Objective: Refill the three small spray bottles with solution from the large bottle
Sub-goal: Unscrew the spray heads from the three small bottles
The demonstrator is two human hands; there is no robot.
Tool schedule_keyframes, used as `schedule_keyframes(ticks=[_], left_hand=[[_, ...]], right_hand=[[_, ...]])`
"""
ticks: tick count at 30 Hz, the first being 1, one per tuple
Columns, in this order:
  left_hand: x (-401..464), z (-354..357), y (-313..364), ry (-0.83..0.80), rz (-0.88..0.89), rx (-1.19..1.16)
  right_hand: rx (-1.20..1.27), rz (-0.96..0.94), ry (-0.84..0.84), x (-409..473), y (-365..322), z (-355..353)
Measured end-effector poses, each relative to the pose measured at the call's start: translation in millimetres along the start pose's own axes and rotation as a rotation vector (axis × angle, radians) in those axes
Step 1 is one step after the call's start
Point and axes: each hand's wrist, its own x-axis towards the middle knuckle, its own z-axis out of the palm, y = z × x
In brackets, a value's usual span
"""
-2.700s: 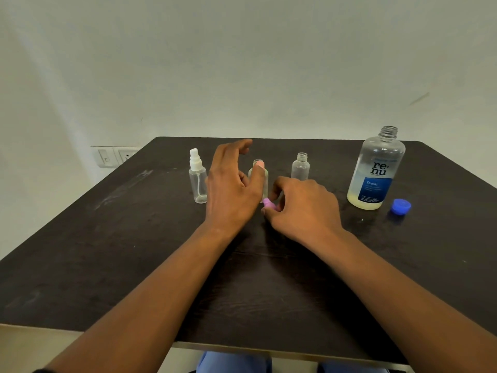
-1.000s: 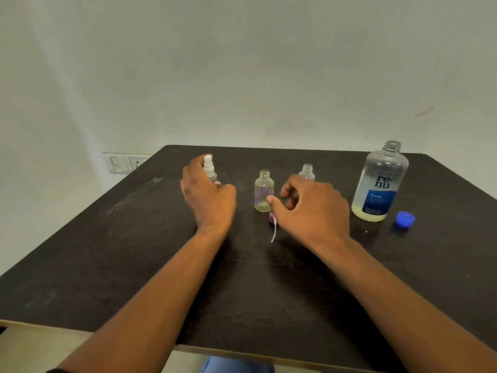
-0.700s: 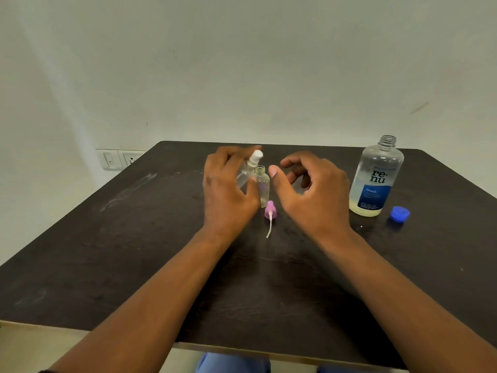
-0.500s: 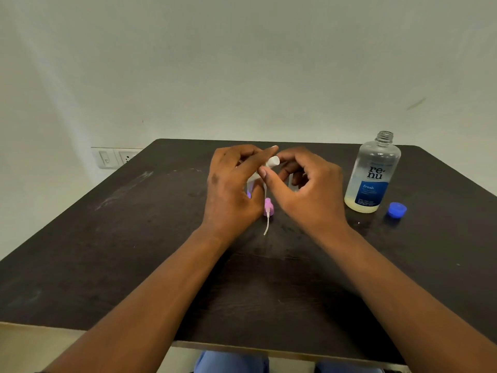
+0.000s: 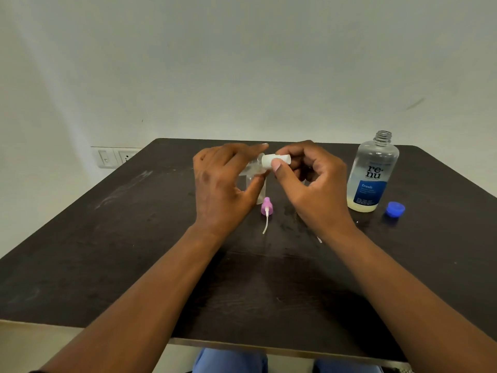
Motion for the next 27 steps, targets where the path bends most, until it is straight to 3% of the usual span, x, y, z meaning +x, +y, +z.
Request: schedule_keyframes(ticks=[14,27], left_hand=[[-1.0,4.2,2.9,-0.030,0.109,-0.052],[2.5,2.4,8.2,-0.038,0.141,-0.068]], right_hand=[[-0.071,0.079,0.003,2.8,0.1,2.0],[-0.141,-0.055,0.049,2.3,-3.0,3.0]])
